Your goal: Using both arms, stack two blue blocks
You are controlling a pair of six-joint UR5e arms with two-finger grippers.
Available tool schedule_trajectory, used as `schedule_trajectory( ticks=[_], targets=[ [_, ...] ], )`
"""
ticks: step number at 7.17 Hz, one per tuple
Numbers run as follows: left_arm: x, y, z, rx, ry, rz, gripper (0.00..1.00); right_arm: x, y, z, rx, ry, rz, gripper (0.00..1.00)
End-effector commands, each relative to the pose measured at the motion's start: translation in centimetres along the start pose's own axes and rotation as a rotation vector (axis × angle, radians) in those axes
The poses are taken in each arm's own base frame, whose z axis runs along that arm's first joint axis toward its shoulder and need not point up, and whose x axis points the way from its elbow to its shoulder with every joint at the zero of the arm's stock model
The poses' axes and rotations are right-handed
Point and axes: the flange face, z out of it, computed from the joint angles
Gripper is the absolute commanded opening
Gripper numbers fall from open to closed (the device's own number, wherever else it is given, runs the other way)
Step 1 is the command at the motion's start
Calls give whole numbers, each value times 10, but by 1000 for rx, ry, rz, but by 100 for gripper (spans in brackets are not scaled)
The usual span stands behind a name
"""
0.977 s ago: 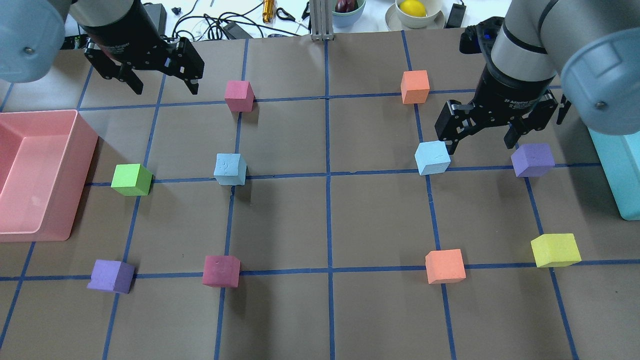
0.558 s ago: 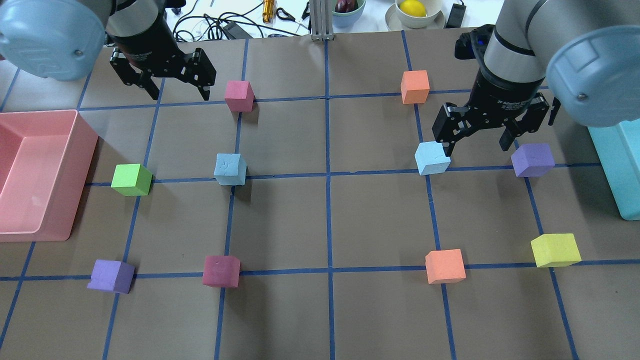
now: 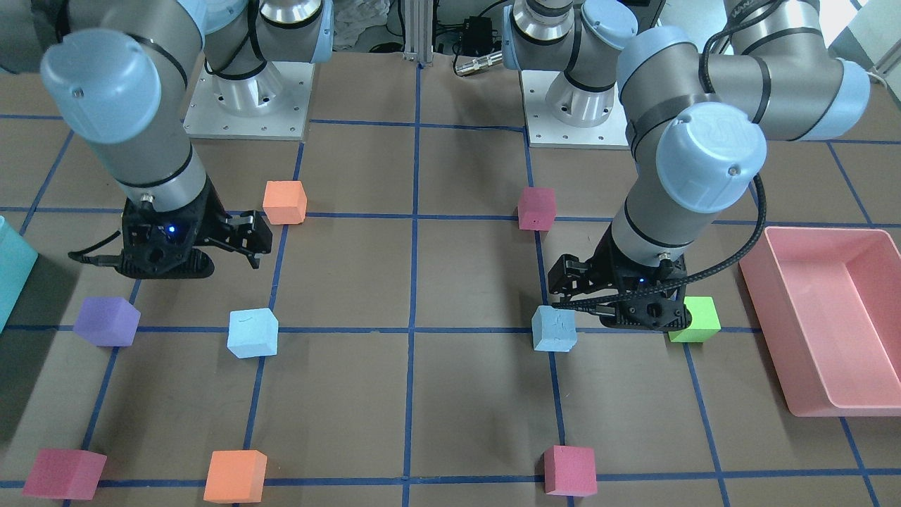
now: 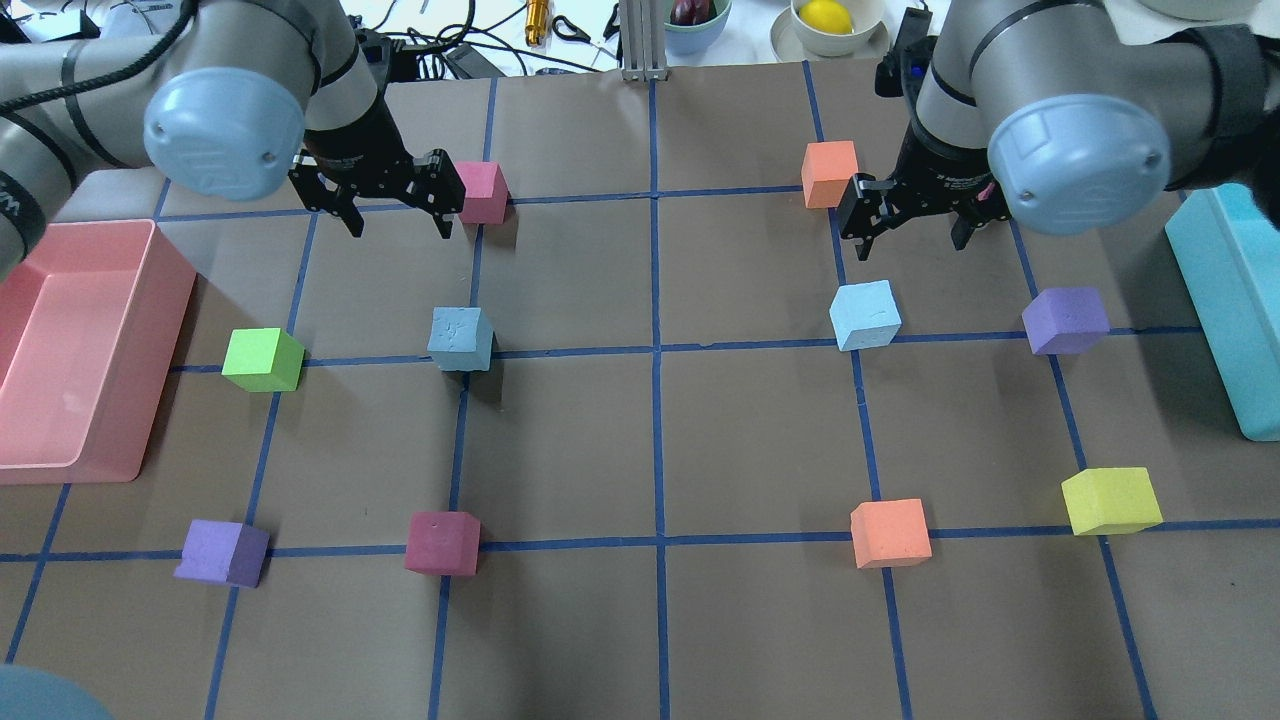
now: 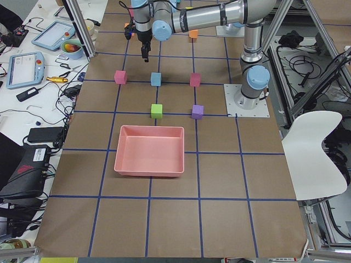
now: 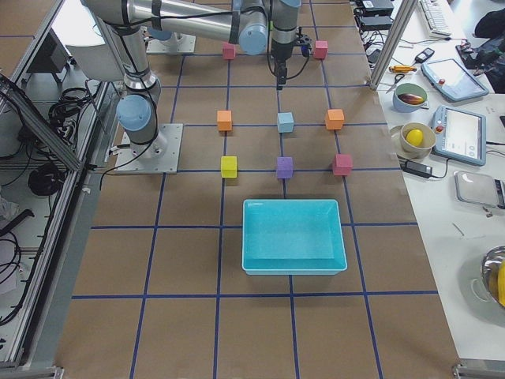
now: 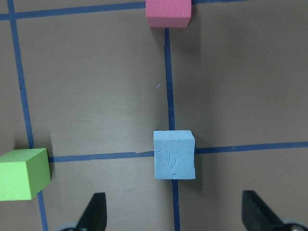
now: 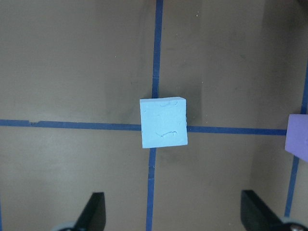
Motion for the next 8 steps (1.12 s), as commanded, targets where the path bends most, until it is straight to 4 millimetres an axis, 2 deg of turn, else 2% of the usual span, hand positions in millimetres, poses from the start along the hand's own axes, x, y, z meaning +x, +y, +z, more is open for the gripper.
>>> schedule_trajectory(
  ticks=[1, 2, 3, 5, 6, 8],
  targets=[
    [2, 7, 45, 56, -1, -7, 100, 4, -32, 59, -5, 10, 4, 100],
    [3, 20, 68, 15, 0, -9, 100, 14, -31, 87, -50, 5, 22, 100],
    [4, 31, 87, -8, 1, -2, 100, 15, -28, 101, -47, 1, 27, 100],
    [4, 36, 105, 26, 1, -14, 100, 15, -27, 134, -68, -10, 41, 100],
    [5, 34, 121, -1, 7, -21, 100, 13, -28, 143, -83, -12, 39, 100],
    [7, 38, 142, -41, 7, -18, 100, 10, -29, 148, -91, -39, 34, 100]
  ],
)
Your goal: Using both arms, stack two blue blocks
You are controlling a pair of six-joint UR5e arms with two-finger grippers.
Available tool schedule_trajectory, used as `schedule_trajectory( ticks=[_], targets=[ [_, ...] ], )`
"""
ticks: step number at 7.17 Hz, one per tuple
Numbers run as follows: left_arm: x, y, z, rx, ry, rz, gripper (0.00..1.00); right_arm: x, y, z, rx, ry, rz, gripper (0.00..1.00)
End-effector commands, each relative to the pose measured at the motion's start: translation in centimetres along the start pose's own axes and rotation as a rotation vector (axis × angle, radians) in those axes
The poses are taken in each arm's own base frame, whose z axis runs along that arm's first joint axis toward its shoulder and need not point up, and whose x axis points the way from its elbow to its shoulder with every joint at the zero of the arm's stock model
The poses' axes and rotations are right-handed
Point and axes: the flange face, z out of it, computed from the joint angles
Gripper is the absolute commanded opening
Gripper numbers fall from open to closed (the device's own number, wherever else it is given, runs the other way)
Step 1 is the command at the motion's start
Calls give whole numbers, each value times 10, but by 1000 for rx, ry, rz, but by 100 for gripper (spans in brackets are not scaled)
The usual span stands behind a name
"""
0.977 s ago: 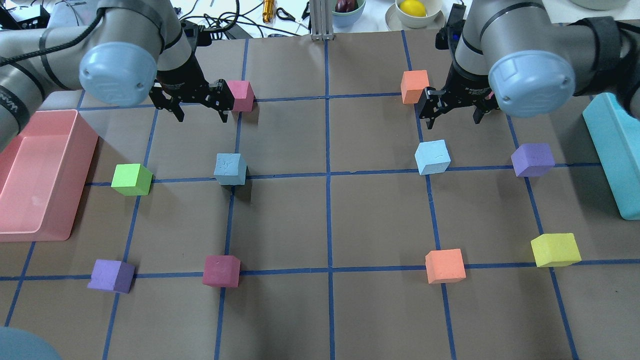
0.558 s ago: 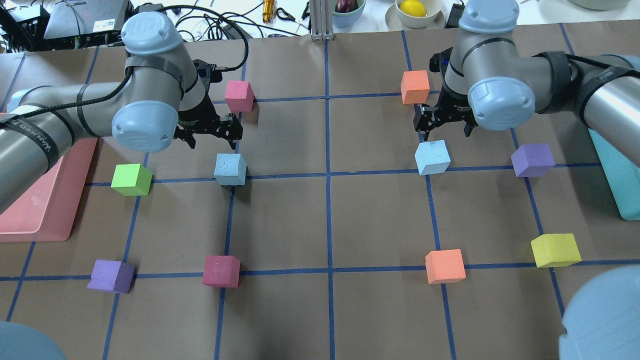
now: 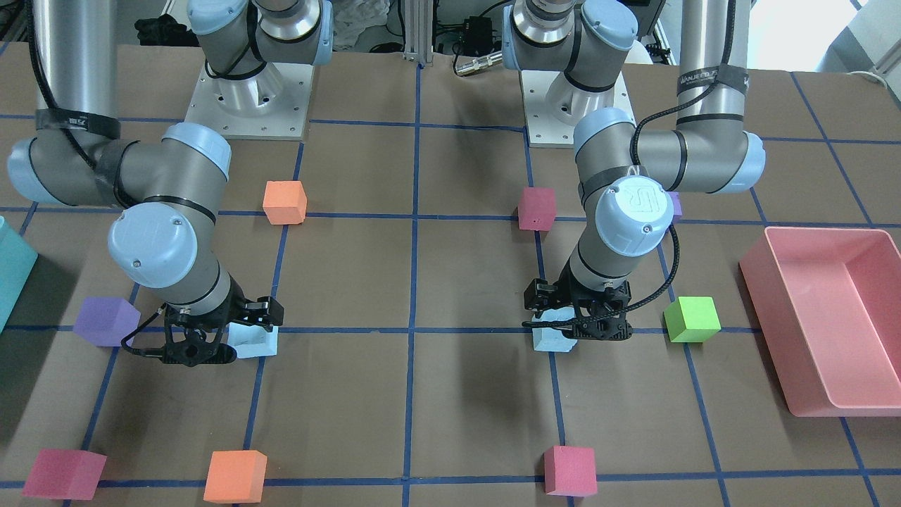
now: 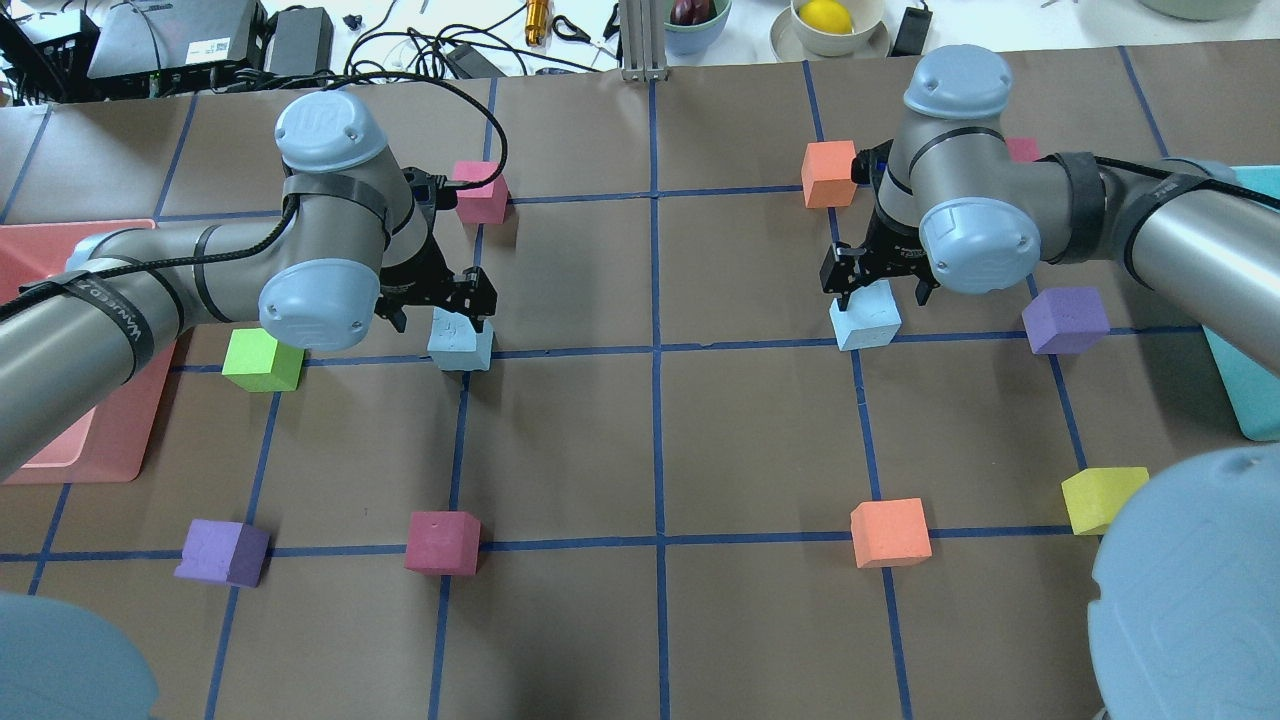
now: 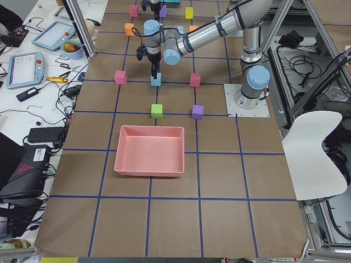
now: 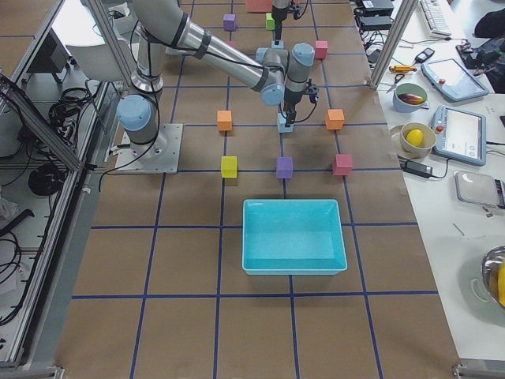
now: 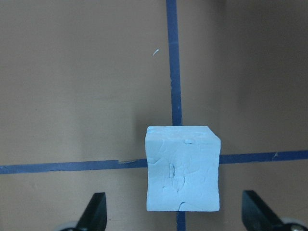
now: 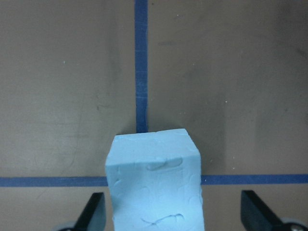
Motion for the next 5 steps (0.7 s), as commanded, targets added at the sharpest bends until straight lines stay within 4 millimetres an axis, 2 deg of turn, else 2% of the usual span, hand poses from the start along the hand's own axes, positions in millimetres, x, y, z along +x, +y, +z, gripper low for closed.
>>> schedule_trajectory(
  ticks=[1, 2, 4, 5],
  targets=[
    [3, 0, 15, -6, 20, -5, 100, -6, -1, 4, -2, -53, -2, 100],
    [9, -1, 19, -9, 75, -16, 100, -5, -2, 4, -2, -54, -2, 100],
    [7, -10, 26, 44, 65, -8, 100, -5, -1, 16, -25, -43, -14, 100],
    [7, -12, 31, 52, 63, -11, 95, -5, 1, 26, -39, -45, -10, 100]
  ],
)
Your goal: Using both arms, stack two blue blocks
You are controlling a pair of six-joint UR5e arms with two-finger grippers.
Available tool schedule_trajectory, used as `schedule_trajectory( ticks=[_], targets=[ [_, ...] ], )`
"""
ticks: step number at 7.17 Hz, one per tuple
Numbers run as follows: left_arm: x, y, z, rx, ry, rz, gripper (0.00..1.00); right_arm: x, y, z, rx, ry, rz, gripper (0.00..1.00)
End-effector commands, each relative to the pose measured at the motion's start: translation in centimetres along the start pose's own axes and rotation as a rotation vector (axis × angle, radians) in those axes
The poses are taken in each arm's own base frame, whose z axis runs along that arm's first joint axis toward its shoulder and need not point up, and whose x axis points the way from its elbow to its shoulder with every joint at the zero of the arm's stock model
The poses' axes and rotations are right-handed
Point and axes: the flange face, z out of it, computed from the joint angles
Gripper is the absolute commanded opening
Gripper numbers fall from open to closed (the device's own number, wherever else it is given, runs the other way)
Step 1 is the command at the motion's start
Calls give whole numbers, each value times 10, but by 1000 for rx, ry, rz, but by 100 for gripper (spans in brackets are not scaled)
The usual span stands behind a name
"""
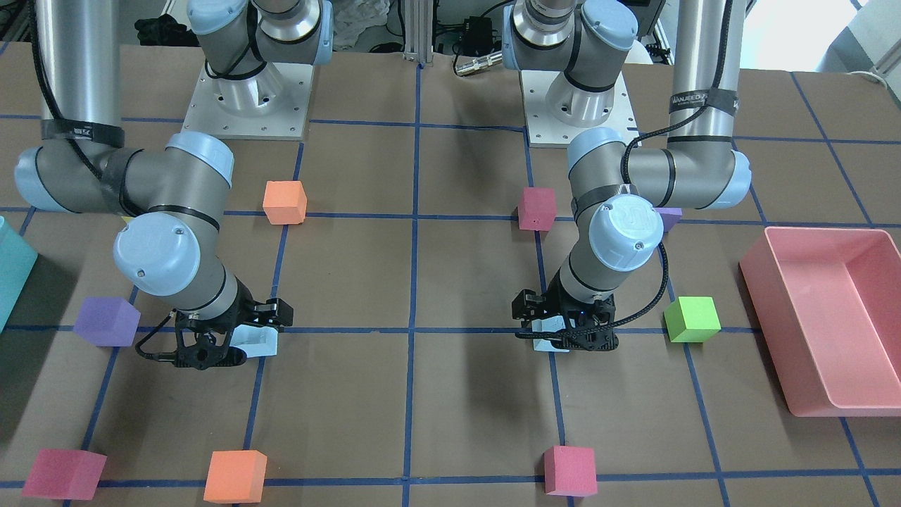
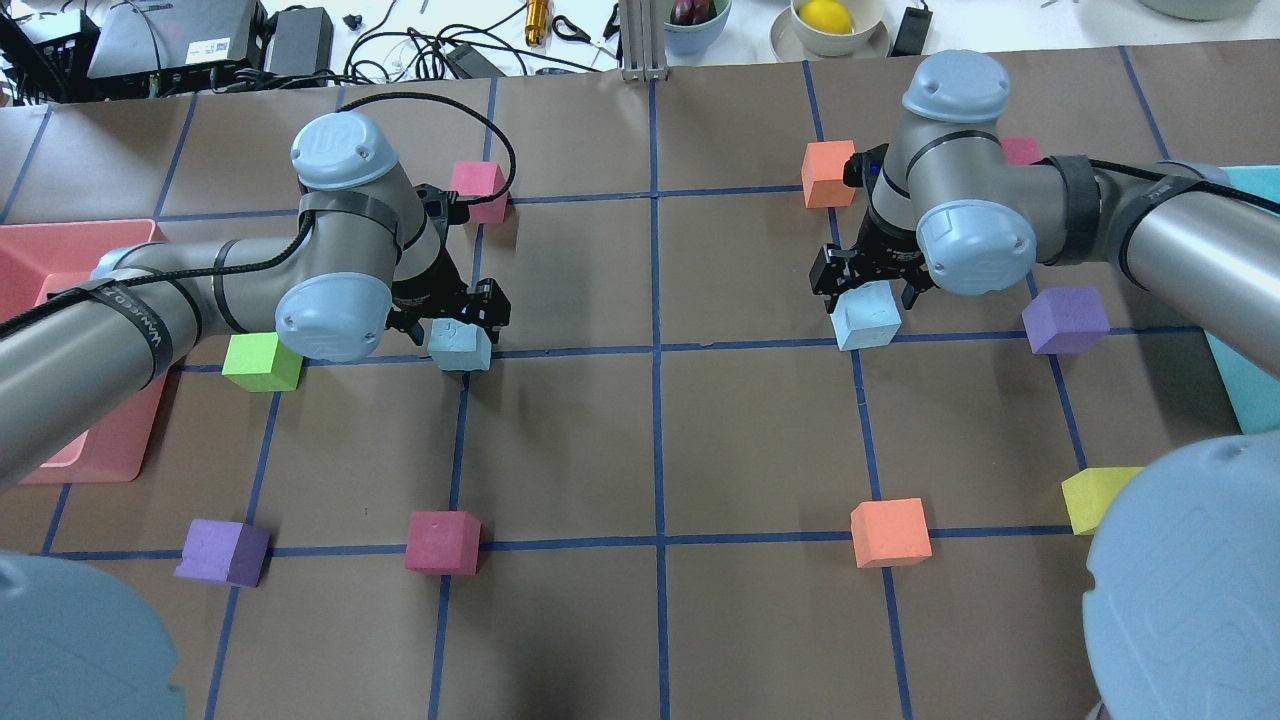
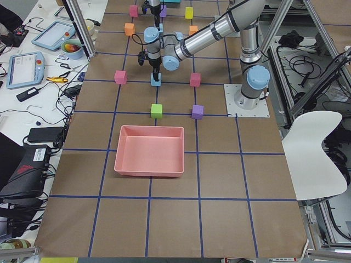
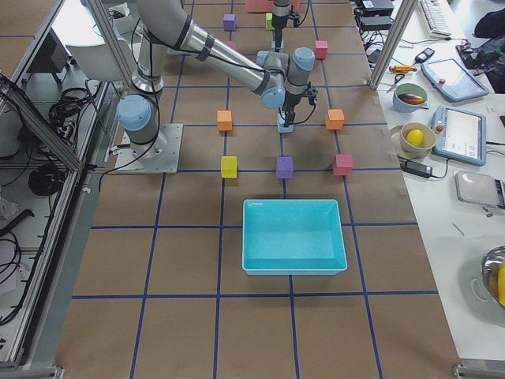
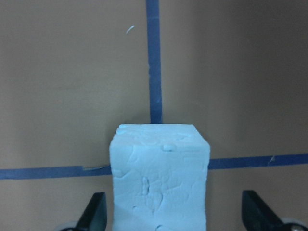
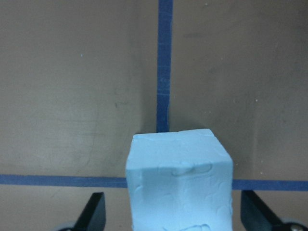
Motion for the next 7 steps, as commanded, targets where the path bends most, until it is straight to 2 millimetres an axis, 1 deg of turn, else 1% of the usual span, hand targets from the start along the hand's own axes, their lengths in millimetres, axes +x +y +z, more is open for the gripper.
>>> schedule_trajectory(
  ticks=[1, 2, 3, 4, 5, 6, 7],
  targets=[
    [-2, -4, 8, 19, -24, -2, 76, -1, -2, 11, 29, -5, 4, 85],
    [-2, -3, 9, 16, -24, -11, 73, 0, -1, 11, 32, 6, -5, 24],
    [-2, -3, 8, 19, -24, -11, 74, 1, -2, 9, 37, 6, 1, 0],
    [-2, -2, 8, 18, -25, -18, 76, -5, -2, -4, 54, 0, 8, 0],
    [-2, -2, 8, 18, -24, -18, 82, -24, 4, -24, 82, -5, 76, 0],
    [-2, -2, 9, 16, -24, -18, 82, -72, 22, -33, 78, -11, 120, 0],
    [-2, -2, 10, 15, -24, -18, 82, -127, 46, -28, 54, -8, 167, 0]
  ],
)
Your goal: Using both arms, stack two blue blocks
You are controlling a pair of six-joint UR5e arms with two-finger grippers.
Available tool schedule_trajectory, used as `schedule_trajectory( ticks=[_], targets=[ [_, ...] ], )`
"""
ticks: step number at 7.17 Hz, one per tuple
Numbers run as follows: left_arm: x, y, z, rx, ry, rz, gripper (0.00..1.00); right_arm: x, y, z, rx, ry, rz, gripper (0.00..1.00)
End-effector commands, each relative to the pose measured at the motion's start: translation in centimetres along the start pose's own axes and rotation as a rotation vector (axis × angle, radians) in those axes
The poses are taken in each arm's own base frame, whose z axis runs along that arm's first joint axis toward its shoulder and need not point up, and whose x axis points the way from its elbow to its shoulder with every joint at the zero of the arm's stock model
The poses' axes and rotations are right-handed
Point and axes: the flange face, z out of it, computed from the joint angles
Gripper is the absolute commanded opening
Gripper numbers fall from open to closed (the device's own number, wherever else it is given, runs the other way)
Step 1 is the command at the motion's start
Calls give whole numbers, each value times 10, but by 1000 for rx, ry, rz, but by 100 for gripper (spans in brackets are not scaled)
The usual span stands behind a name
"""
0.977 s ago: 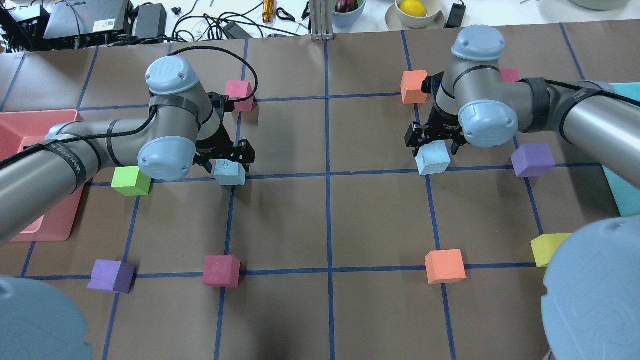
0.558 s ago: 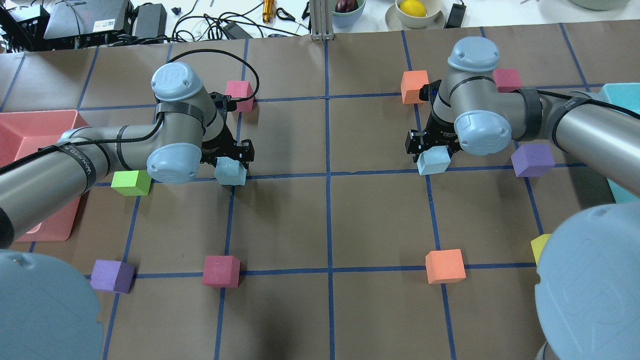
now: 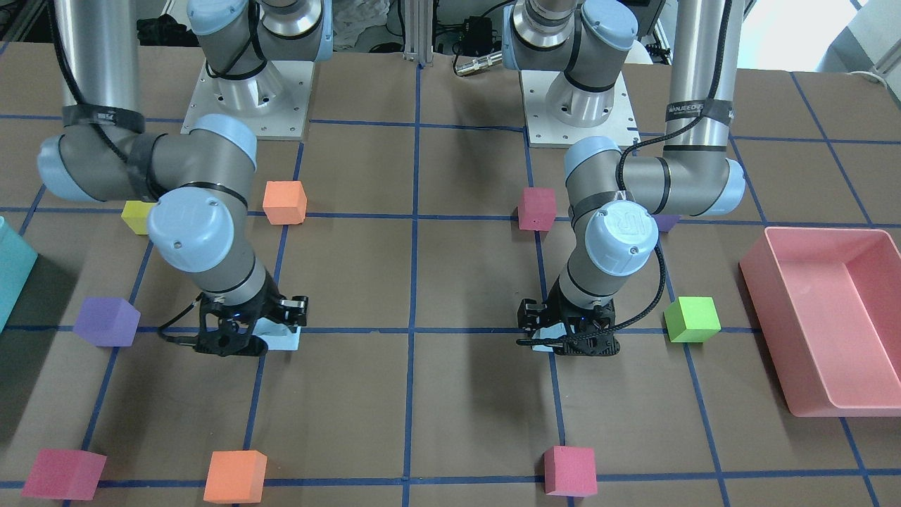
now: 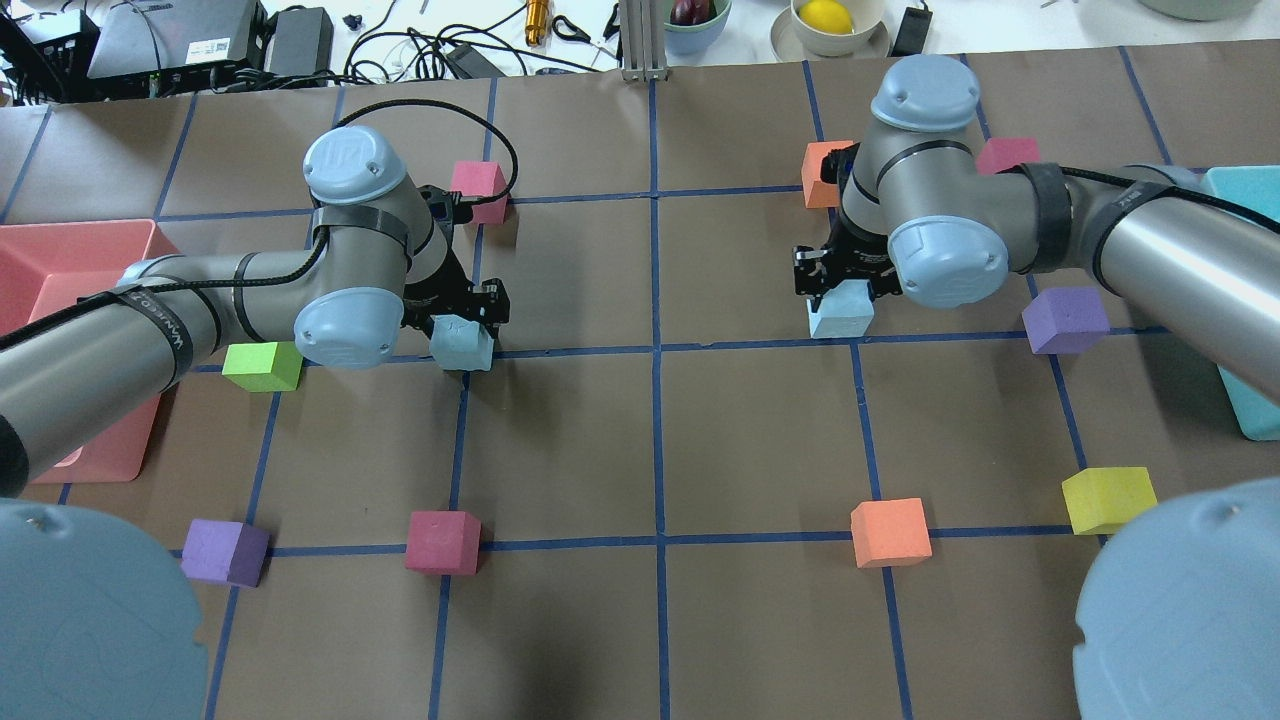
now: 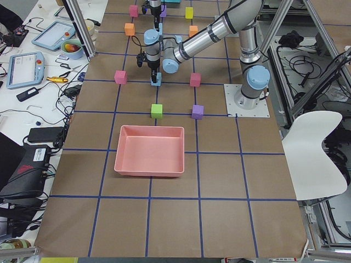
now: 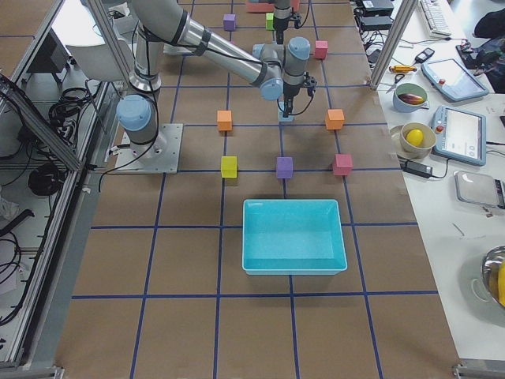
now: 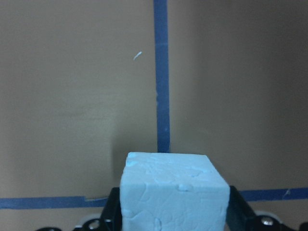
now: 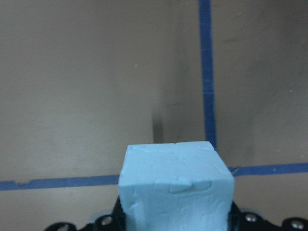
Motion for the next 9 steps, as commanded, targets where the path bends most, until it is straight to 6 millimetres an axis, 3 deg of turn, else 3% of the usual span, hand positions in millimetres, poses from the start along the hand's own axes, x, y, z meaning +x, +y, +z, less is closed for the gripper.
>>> schedule_trajectory(
  ticks=[1, 2, 3, 5, 7, 8, 9],
  targets=[
    [0, 0, 1, -2, 0, -3, 81, -105, 62, 2, -36, -16, 122, 0],
    [0, 0, 2, -3, 0, -5, 81, -145, 92, 2, -40, -20, 80, 0],
    [0, 0, 1, 0, 0, -5, 68, -170, 118, 12, -59, -8, 28, 0],
    [0, -1, 1, 1, 0, -3, 43, -183, 158, 39, -99, 27, 43, 0],
    [1, -1, -4, 13, -1, -2, 29, -180, 167, 47, -103, 34, 39, 2],
    [3, 0, -13, 29, -3, 2, 25, -178, 169, 48, -105, 37, 36, 10],
    [6, 2, -20, 38, -3, 6, 25, -178, 170, 49, -106, 41, 38, 66]
  ],
)
